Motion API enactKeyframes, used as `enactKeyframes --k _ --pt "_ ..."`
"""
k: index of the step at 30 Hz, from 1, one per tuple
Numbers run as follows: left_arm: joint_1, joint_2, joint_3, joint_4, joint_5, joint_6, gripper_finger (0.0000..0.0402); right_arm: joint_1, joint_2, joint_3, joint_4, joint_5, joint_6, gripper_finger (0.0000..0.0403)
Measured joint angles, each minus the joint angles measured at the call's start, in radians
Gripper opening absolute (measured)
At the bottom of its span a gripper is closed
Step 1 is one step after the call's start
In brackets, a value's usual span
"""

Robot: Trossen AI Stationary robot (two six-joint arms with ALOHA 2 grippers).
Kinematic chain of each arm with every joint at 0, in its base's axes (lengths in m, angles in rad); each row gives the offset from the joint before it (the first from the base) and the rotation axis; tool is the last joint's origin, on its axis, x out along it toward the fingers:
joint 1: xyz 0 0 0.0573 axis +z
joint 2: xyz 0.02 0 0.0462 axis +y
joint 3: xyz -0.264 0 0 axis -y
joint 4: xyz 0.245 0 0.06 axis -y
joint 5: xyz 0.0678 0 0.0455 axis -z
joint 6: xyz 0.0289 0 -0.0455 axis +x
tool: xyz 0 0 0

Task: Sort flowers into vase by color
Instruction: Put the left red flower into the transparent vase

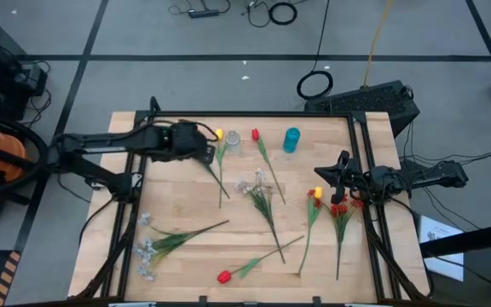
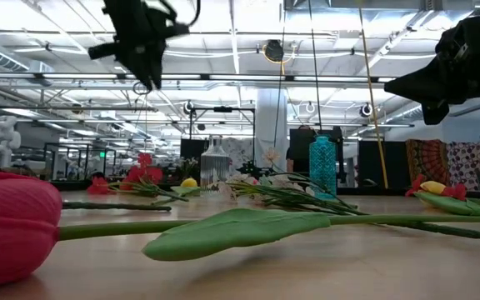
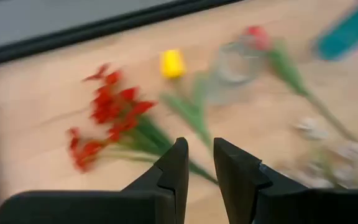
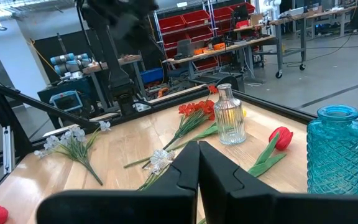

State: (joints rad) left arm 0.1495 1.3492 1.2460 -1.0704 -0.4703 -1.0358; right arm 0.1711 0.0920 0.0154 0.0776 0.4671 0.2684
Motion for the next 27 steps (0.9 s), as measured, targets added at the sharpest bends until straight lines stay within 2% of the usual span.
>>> enactKeyframes --k 3,14,22,27 --pt "0.036 0.046 -0.002 -0.013 0.036 -0.055 0.0081 0.000 0.000 0.000 0.000 0.000 0.000 0.0000" --pt "0.082 0.196 -0.003 -0.031 0.073 -0.046 0.0093 0.000 0.000 0.000 0.000 0.000 0.000 0.0000" --pt "0.107 0.307 -0.004 -0.039 0.196 -0.067 0.0168 0.000 0.000 0.000 0.000 0.000 0.000 0.0000" --pt "0.126 0.360 -0.005 -0.039 0.224 -0.161 0.0211 0.000 0.000 0.000 0.000 0.000 0.000 0.0000"
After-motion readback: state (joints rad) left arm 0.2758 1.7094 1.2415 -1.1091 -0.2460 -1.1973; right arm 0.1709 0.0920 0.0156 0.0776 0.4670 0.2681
